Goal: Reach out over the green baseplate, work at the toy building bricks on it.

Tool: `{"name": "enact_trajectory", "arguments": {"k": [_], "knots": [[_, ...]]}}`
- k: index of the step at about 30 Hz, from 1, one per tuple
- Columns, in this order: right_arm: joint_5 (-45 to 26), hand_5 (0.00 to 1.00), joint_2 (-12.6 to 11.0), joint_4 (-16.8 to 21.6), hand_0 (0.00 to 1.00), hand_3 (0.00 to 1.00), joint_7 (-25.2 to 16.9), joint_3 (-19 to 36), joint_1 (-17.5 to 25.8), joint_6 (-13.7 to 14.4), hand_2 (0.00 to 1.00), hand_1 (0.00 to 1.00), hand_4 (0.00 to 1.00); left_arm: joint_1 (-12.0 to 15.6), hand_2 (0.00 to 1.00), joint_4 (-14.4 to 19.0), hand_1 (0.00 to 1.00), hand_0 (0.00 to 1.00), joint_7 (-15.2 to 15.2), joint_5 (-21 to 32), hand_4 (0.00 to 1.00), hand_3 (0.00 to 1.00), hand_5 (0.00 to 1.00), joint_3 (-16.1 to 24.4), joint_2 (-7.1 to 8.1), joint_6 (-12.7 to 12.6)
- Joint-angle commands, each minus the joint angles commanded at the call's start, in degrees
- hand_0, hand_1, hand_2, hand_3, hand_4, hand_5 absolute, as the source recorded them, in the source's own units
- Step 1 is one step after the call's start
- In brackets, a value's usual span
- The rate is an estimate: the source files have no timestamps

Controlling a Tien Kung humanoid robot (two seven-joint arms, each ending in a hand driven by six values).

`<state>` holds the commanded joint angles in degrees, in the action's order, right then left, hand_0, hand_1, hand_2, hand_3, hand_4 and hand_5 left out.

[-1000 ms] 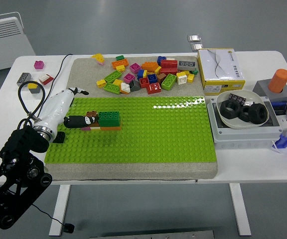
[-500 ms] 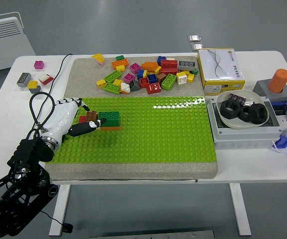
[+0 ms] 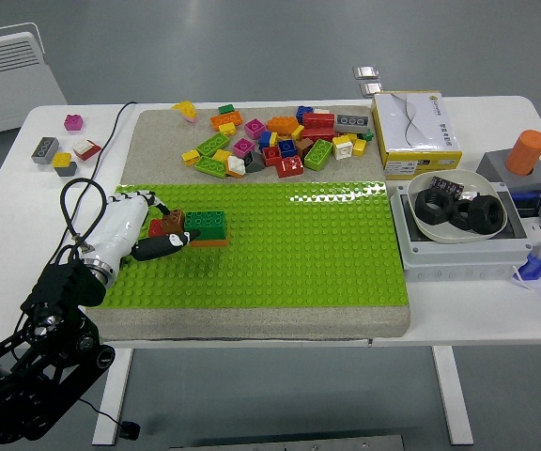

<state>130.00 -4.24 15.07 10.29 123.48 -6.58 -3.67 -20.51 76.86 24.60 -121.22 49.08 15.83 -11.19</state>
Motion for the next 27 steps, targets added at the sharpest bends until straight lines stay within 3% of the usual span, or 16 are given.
{"name": "enact_trajectory", "arguments": {"k": [27], "knots": [[0.0,0.762,0.0,0.0,0.512,0.704,0.0,0.5,0.0,0.0,0.638,0.672,0.772,0.3,0.881,0.5,0.929,0.952,0.5,0.0,0.939,0.624,0.694,-0.6,-0.07,-0.2]]}}
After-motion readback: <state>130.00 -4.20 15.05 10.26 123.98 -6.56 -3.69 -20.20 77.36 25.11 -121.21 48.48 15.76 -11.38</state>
